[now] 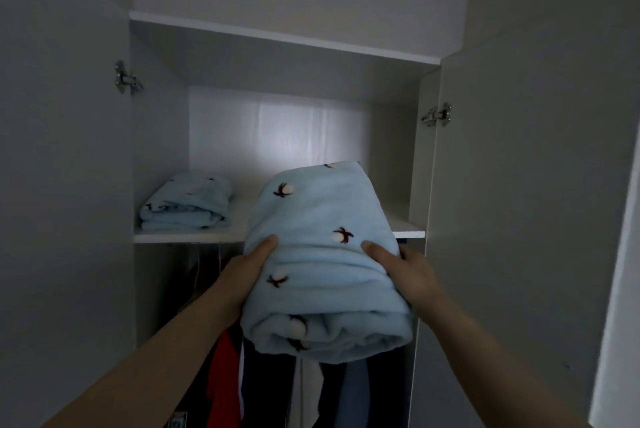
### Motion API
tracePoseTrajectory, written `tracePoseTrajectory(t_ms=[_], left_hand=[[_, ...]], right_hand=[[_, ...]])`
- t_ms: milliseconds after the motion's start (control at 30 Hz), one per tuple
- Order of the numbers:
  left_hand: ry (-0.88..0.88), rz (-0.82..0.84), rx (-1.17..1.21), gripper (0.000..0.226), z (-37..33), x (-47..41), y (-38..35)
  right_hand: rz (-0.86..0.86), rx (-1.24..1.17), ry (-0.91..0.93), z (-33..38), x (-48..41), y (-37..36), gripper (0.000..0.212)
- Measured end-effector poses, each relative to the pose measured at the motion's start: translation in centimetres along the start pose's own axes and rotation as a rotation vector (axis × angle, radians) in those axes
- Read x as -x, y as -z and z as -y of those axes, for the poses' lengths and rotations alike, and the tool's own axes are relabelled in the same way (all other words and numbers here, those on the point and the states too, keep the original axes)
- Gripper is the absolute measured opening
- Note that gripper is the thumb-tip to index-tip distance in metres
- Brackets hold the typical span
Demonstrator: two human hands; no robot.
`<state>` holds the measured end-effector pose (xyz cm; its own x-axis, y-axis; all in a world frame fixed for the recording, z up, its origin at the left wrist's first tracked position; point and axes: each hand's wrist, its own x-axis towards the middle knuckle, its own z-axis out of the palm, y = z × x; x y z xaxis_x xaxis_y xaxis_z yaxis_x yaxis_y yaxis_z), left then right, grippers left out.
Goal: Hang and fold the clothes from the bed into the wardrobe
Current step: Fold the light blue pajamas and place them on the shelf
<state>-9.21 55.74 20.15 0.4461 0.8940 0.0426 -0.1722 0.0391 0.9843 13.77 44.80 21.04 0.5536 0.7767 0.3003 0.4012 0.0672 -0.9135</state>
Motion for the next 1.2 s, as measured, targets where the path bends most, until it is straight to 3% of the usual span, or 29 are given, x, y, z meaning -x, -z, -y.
tracePoseTrajectory(t_ms=[433,767,867,933,1033,1133,1200], left_hand=[[-0.117,-0.144,-0.008,0.058,-2.8,-16.2,0.7],[-0.132,-0.054,0.121,0.058,-4.8,-28.2,7.2],[-0.109,-0.014,0.124,0.059,-5.4,-31.7,9.0],[-0.113,0.005,0.082,0.043,-5.4,-33.8,10.1],[-0.060,-0.035,0.011,0.016,-4.8,-36.4,11.2],[-0.123,-0.146,-0.178,0.033,-5.2,-38.4,12.0],[-0.268,-0.229,-0.474,0.050,-6.5,-38.8,12.1]], right_hand=[[0.151,-0.056,0.052,-1.2,-19.5,-5.1,0.056],[0.302,-0.062,0.112,-0.6,-29.4,-13.0,0.054],[0.342,-0.136,0.153,-0.1,-31.0,-15.3,0.029],[0.359,-0.154,0.173,0.1,-32.0,-16.8,0.018],[0.282,-0.084,0.239,-1.2,-34.2,-18.4,0.046],[0.214,0.012,0.311,-2.4,-35.5,-19.1,0.037],[0.157,0.074,0.381,-3.1,-36.1,-19.3,0.032]])
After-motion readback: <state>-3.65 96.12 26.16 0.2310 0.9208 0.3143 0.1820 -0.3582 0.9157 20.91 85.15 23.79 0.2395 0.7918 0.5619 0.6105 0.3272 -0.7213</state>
